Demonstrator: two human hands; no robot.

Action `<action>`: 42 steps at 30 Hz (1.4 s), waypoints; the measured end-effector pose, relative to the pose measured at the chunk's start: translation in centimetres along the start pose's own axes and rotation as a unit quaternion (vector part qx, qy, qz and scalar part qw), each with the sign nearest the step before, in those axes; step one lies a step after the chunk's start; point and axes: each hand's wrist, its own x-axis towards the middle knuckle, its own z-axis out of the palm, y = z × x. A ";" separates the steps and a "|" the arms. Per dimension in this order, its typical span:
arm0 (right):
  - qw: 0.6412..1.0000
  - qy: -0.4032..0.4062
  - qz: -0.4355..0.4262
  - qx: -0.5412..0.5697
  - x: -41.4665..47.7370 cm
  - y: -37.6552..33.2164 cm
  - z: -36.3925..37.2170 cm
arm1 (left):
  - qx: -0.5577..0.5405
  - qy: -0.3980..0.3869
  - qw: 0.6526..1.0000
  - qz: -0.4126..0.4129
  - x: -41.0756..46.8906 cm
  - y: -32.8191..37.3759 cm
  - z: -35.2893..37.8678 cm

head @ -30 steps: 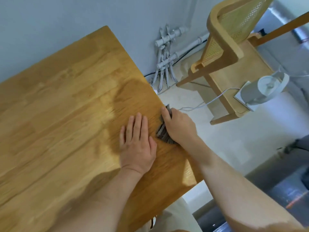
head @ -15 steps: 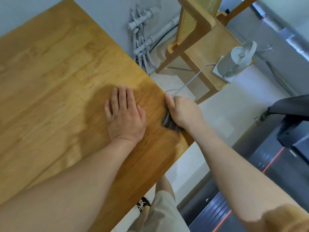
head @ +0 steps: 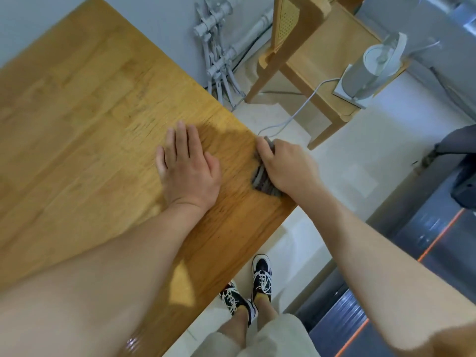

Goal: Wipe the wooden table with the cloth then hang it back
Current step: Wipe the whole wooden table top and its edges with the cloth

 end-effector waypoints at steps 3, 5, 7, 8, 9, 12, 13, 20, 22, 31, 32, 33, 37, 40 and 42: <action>0.979 0.014 0.142 0.148 -4.0 3.6 0.3 | 0.000 0.002 1.000 -0.003 -0.1 0.1 -0.1; 0.924 0.071 0.218 0.305 -6.1 3.5 1.2 | 0.002 0.009 1.000 -0.001 -0.2 0.3 -0.1; 0.827 0.162 0.301 0.446 -7.3 1.5 3.1 | 0.007 0.021 1.000 -0.003 -0.1 0.3 -0.1; 0.763 0.193 0.356 0.504 -7.6 0.3 3.8 | 0.008 0.026 1.000 -0.005 0.0 0.2 -0.1; 0.698 0.207 0.402 0.555 -8.0 -1.0 4.4 | 0.007 0.030 1.000 -0.007 0.1 0.2 -0.1; 0.648 0.198 0.442 0.589 -9.8 -4.1 6.1 | 0.007 0.051 0.999 0.001 -0.2 0.3 0.0; 0.664 0.193 0.434 0.577 -10.7 -5.0 6.9 | 0.008 0.055 0.998 0.002 -0.2 0.3 0.0; 0.726 0.201 0.383 0.534 -11.2 -4.8 6.7 | 0.004 0.010 1.000 -0.012 0.1 0.3 -0.2; 0.717 0.208 0.386 0.541 -8.3 -2.4 4.8 | 0.003 0.003 1.000 -0.016 0.2 0.3 -0.1; 0.752 0.255 0.393 0.465 -9.2 -3.0 5.6 | -0.051 0.006 0.997 0.053 -0.8 -0.7 -0.1; 0.766 0.255 0.380 0.452 -10.7 -4.4 6.8 | -0.054 -0.002 0.995 0.082 -1.3 -1.4 0.0; 0.774 0.249 0.371 0.448 -12.4 -6.0 8.1 | -0.048 -0.007 0.992 0.116 -2.1 -2.4 -0.1; 0.786 0.226 0.365 0.444 -18.6 -12.7 12.2 | -0.004 -0.036 0.975 0.220 -8.3 -6.2 -0.8; 0.809 0.186 0.363 0.425 -20.1 -13.2 11.7 | 0.005 -0.085 0.962 0.258 -13.7 -9.7 -2.2; 0.836 0.152 0.360 0.385 -18.2 -10.7 10.4 | 0.018 -0.097 0.954 0.282 -16.5 -12.8 -2.9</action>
